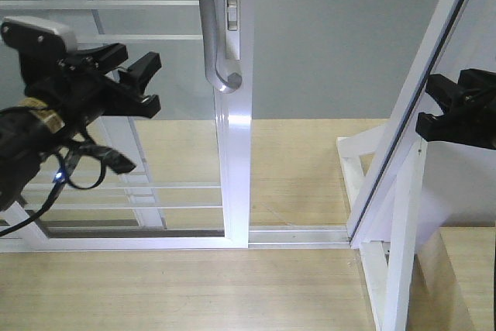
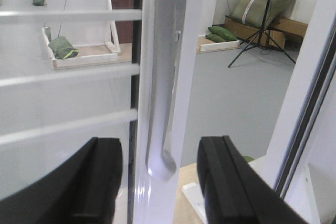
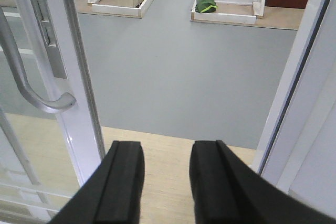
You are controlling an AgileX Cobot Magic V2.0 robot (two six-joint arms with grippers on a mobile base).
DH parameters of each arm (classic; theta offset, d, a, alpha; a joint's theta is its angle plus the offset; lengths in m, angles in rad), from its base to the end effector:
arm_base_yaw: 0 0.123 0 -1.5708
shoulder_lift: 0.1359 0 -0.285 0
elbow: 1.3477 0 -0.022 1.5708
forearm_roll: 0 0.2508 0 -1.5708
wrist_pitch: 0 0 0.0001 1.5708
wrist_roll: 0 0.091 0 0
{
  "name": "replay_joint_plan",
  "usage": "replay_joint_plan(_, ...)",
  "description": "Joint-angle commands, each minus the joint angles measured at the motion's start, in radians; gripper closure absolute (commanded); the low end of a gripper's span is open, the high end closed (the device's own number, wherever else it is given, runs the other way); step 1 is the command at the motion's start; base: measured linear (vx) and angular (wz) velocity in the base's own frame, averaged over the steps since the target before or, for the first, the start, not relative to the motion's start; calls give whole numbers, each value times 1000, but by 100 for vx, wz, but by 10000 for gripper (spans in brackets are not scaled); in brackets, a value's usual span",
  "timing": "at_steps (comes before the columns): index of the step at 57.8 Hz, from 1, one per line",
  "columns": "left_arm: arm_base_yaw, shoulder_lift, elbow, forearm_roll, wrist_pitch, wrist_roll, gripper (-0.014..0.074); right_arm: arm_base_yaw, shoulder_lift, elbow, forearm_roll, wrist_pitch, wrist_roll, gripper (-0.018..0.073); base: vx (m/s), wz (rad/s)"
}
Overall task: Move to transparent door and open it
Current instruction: 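Reach the left gripper to the grey handle and grasp it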
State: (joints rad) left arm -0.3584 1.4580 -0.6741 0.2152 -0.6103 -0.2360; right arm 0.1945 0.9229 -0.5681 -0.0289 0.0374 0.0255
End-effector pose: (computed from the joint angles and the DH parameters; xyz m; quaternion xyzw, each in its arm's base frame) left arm 0.2798 -0.1167 0.2550 0.1511 0.7248 -0.1833 0.6467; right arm 0.1912 0.0376 0.2989 -0.0793 0.8024 0.0560 0.5888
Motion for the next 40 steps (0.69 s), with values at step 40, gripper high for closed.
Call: replay_joint_plan(40, -48, 443, -584, -33, -8, 62, 132, -7, -13, -28, -7, -70, -7, 257, 0, 0)
